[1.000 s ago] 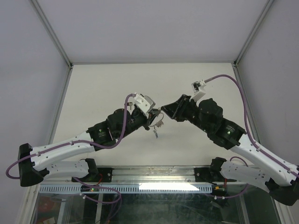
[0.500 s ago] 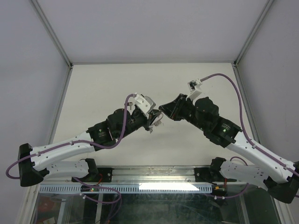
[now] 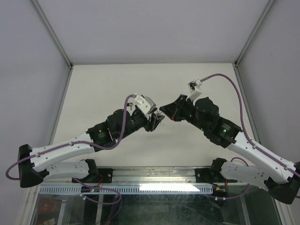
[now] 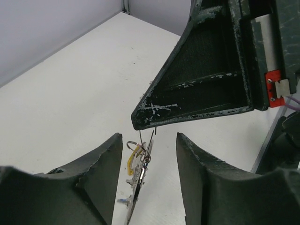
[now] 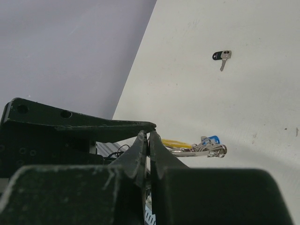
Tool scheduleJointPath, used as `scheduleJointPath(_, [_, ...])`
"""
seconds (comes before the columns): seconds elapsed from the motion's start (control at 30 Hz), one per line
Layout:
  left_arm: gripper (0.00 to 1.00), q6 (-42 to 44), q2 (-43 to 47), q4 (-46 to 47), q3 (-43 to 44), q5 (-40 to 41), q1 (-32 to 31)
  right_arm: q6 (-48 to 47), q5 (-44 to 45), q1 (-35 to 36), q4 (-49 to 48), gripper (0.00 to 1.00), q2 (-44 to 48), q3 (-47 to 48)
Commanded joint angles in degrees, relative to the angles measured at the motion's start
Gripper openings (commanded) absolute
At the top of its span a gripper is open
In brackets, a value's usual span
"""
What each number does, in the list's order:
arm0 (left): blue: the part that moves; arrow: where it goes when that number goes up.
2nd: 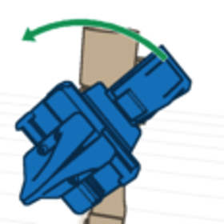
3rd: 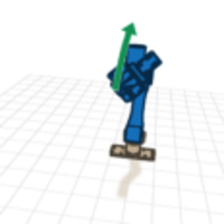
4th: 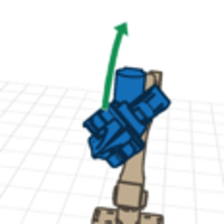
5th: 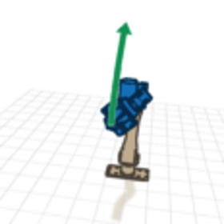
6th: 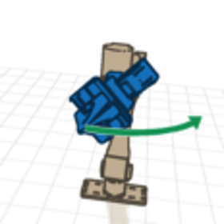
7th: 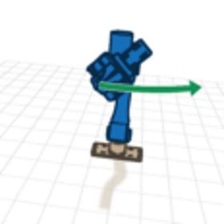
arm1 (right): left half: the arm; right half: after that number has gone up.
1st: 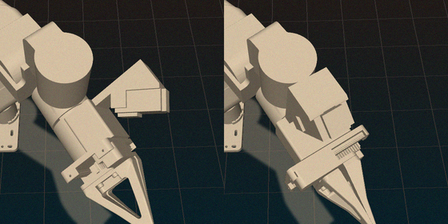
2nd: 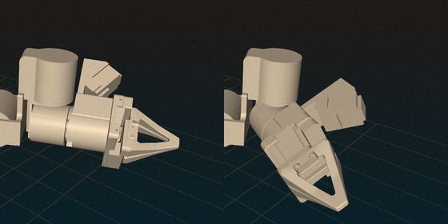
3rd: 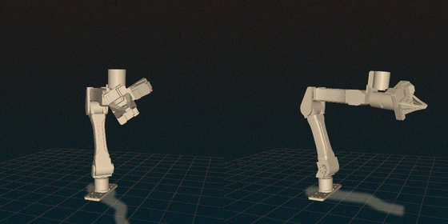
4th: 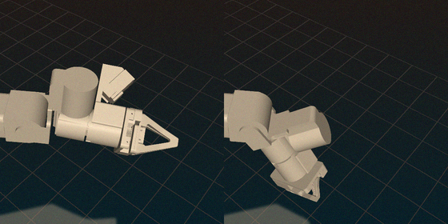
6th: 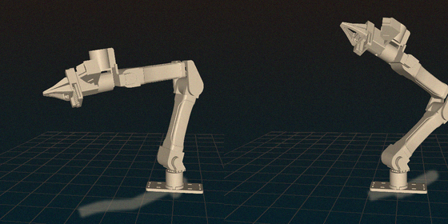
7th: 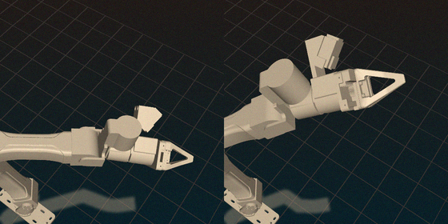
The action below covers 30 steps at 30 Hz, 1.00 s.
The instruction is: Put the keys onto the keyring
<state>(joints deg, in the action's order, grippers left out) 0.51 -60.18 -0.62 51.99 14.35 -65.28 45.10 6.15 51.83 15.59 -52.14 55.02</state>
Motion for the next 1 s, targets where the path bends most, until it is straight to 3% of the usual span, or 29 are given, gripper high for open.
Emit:
scheduleJointPath(0.0, [0.52, -0.9, 2.4, 2.7, -0.9, -2.9, -0.3, -0.7, 2.8, 0.0, -1.4, 0.0, 1.2, 3.8])
scheduleJointPath(0.2, [0.56, -0.9, 3.3, 1.0, -2.7, -3.5, -0.3, -1.5, 5.3, 0.0, -0.2, 0.0, 3.2, 3.8])
scheduleJointPath(0.47, [0.54, 0.4, 2.6, -0.2, -4.8, -0.7, -0.3, -2.3, 5.7, 0.0, 0.5, 0.0, 4.1, 4.5])
scheduleJointPath(0.6, [0.41, 0.9, 1.5, 0.6, -4.0, -1.8, -0.3, -2.3, 5.8, 0.0, 0.5, 0.0, 4.6, 4.4])
scheduleJointPath(0.83, [0.03, 0.9, -0.2, 1.6, -3.0, -2.5, -0.3, -2.3, 6.8, 0.0, 0.7, 0.0, 5.2, 3.8])
scheduleJointPath(0.97, [0.0, 0.3, 0.5, 0.6, -3.2, -0.8, -0.2, -4.1, 9.3, 0.0, 1.2, 0.0, 5.5, 3.2])
